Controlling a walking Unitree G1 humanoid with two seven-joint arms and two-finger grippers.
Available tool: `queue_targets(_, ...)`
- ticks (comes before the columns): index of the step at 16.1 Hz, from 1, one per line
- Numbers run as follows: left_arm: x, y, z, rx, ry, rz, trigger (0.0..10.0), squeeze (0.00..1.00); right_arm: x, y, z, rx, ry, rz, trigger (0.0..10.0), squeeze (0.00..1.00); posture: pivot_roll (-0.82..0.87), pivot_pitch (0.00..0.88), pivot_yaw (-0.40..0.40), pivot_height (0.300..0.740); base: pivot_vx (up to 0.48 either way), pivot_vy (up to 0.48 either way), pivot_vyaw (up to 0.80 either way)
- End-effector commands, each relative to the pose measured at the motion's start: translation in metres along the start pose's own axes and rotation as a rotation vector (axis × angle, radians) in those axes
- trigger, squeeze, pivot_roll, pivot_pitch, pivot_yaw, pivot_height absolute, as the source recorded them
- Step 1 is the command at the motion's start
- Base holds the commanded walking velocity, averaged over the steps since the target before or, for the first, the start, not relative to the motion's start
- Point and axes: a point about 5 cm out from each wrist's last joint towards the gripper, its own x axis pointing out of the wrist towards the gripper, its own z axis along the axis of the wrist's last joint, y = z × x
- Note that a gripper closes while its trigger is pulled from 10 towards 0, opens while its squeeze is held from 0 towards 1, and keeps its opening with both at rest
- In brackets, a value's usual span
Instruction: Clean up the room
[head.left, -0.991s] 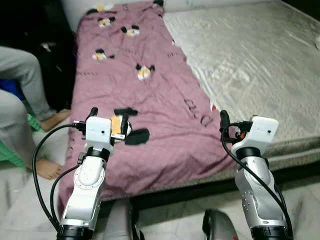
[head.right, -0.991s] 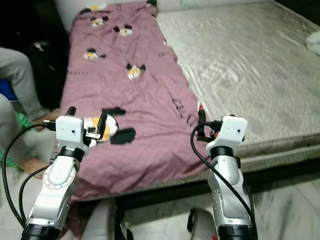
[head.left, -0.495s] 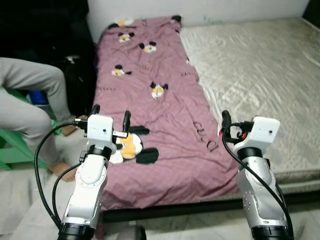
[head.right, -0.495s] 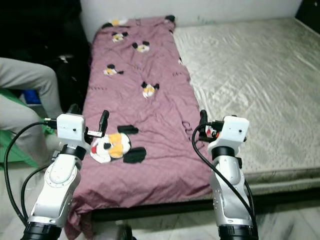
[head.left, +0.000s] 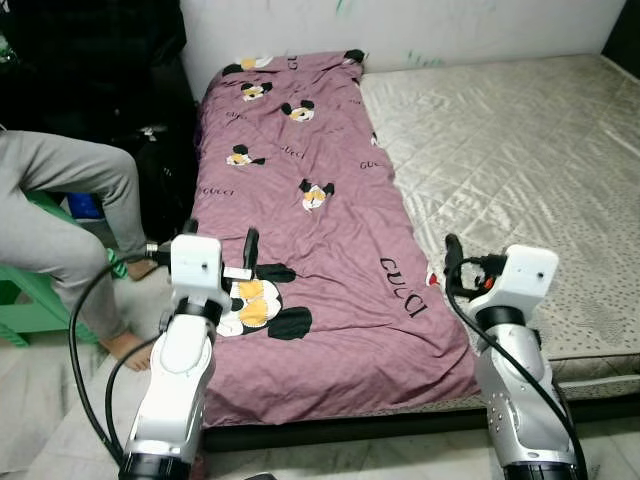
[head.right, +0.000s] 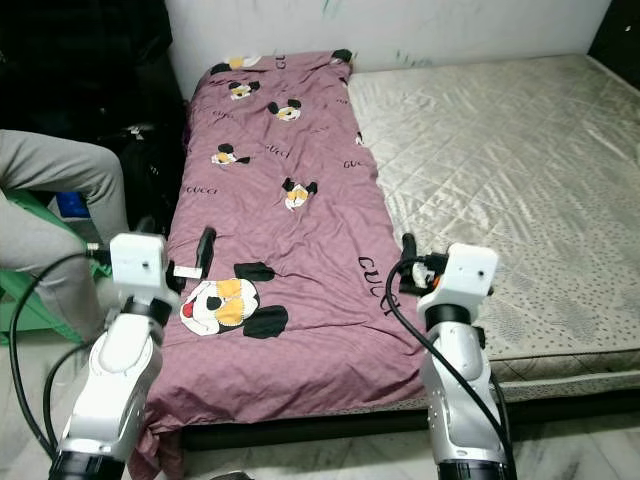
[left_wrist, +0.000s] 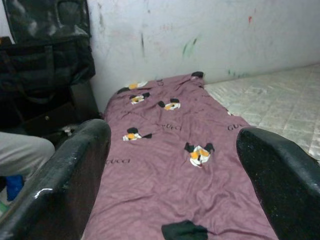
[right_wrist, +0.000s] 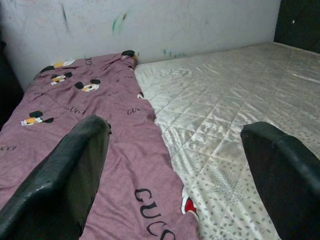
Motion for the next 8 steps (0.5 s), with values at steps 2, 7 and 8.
queue_targets(2, -0.0029, 0.0008, 0.0001, -0.008, 0.007, 0.001, 10.0, 0.00, -0.0028, 0.0061, -0.0013, 0.010, 0.016, 0.023, 10.0, 0.00, -0.01, 0.101, 0.055, 0.740, 0.000, 0.000, 0.00)
queue_targets(7, -0.0103, 0.0025, -0.0041, -0.027, 0.034, 0.027, 10.0, 0.00, -0.0039, 0.0069, -0.0021, -0.004, 0.042, 0.048, 10.0, 0.00, -0.01, 0.143, 0.020, 0.740, 0.000, 0.000, 0.00)
queue_targets(8, -0.0116, 0.0017, -0.0048, -0.027, 0.038, 0.026, 10.0, 0.00, -0.0032, 0.0066, -0.0011, -0.009, 0.040, 0.051, 10.0, 0.00, -0.01, 0.149, 0.017, 0.740, 0.000, 0.000, 0.00)
